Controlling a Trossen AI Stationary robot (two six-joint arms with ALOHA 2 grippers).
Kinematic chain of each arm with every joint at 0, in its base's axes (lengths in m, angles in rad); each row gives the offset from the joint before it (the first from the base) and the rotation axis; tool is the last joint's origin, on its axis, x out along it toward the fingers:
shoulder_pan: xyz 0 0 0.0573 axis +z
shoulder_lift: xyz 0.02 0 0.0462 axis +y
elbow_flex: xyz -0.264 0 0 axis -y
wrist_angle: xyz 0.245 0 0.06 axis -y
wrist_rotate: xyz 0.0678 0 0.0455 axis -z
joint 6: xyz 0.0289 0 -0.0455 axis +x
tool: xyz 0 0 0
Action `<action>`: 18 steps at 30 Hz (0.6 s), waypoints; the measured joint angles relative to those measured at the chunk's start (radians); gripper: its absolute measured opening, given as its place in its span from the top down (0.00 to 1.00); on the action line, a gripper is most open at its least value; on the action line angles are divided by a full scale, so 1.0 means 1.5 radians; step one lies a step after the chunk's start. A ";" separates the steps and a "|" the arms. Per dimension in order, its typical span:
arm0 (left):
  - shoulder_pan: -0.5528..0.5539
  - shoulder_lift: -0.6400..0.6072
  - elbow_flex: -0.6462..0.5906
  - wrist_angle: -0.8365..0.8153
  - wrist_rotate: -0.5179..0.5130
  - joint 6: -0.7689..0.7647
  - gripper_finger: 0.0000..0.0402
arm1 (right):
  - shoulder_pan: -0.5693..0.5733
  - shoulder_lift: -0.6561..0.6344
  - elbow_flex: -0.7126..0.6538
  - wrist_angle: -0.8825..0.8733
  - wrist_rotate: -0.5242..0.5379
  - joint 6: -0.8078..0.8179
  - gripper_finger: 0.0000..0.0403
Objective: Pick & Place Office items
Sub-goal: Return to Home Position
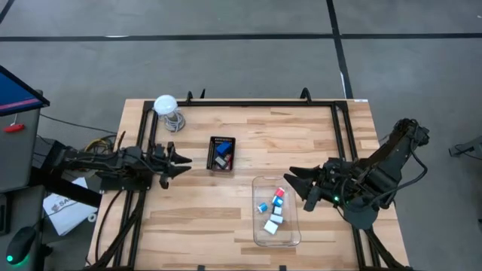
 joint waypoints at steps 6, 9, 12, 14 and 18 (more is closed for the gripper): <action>0.000 -0.065 0.000 -0.054 0.011 0.060 0.69 | -0.011 0.000 0.000 -0.001 0.000 -0.005 0.43; 0.006 -0.082 0.000 -0.059 0.036 0.075 0.71 | -0.020 0.000 0.000 -0.005 0.000 -0.005 0.43; 0.024 -0.082 0.000 -0.066 0.074 0.083 0.73 | -0.030 0.000 0.000 -0.008 -0.009 -0.005 0.43; 0.038 -0.078 0.000 -0.067 0.096 0.085 0.74 | -0.036 0.000 0.000 -0.014 -0.017 -0.001 0.43; 0.062 -0.074 0.001 -0.065 0.116 0.094 0.76 | -0.046 0.000 0.000 -0.018 -0.021 0.001 0.43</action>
